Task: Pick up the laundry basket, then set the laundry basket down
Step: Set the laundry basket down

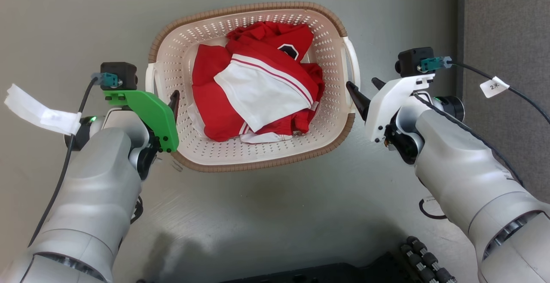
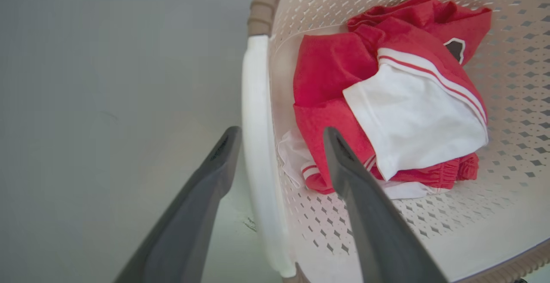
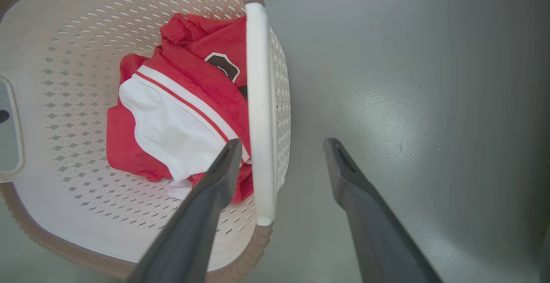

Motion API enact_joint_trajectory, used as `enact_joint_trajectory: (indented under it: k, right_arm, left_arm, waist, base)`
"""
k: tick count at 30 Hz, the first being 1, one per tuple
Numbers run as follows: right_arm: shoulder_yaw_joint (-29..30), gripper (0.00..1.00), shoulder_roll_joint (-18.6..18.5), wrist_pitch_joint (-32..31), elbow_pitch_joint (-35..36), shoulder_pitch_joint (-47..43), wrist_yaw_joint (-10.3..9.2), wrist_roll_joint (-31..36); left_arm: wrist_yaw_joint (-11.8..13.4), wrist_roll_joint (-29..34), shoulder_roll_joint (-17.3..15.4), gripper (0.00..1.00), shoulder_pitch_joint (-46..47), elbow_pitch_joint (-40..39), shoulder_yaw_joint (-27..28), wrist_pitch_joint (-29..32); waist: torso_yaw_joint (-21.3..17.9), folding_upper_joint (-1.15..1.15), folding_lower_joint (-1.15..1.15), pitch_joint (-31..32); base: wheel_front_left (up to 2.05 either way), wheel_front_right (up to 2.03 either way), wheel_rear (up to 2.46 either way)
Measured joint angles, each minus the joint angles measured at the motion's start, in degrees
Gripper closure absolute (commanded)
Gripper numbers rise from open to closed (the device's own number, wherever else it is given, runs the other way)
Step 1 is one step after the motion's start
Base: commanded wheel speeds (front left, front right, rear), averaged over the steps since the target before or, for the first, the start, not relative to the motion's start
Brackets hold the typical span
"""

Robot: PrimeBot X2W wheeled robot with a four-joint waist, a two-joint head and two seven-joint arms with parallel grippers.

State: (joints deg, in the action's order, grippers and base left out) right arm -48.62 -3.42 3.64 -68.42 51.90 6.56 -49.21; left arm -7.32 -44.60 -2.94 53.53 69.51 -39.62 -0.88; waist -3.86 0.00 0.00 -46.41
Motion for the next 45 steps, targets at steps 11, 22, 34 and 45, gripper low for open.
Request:
enact_joint_trajectory:
  k: [11,22,34,45]
  right_arm:
    - [-0.88,0.00,-0.07,3.66,2.83,-1.59,0.51,-0.44]
    - [-1.58,0.00,-0.71,8.98,3.45,-4.29,0.52,0.27]
    - [-0.08,0.00,-1.90,10.54,6.22,-6.94,0.56,0.38]
    - [5.72,0.00,-4.78,10.70,14.73,-9.05,-1.32,2.71]
  left_arm:
    - [-0.10,0.01,-0.24,0.00,-0.13,-1.21,-0.16,-6.46]
    - [-0.21,1.58,-0.69,0.00,-5.56,-1.79,-1.22,-13.06]
    - [1.20,3.03,-2.24,0.00,-8.98,-7.89,0.98,-13.54]
    - [5.99,6.80,-5.50,0.00,-13.70,-21.34,6.38,-13.54]
  waist:
    - [0.06,0.00,0.00,2.67]
    - [-0.24,0.00,0.00,8.85]
    - [-0.78,0.00,0.00,16.95]
    - [-1.99,0.00,0.00,23.53]
  base:
    - [0.00,0.00,0.00]
    - [0.00,0.00,0.00]
    - [0.00,0.00,0.00]
    - [0.00,0.00,0.00]
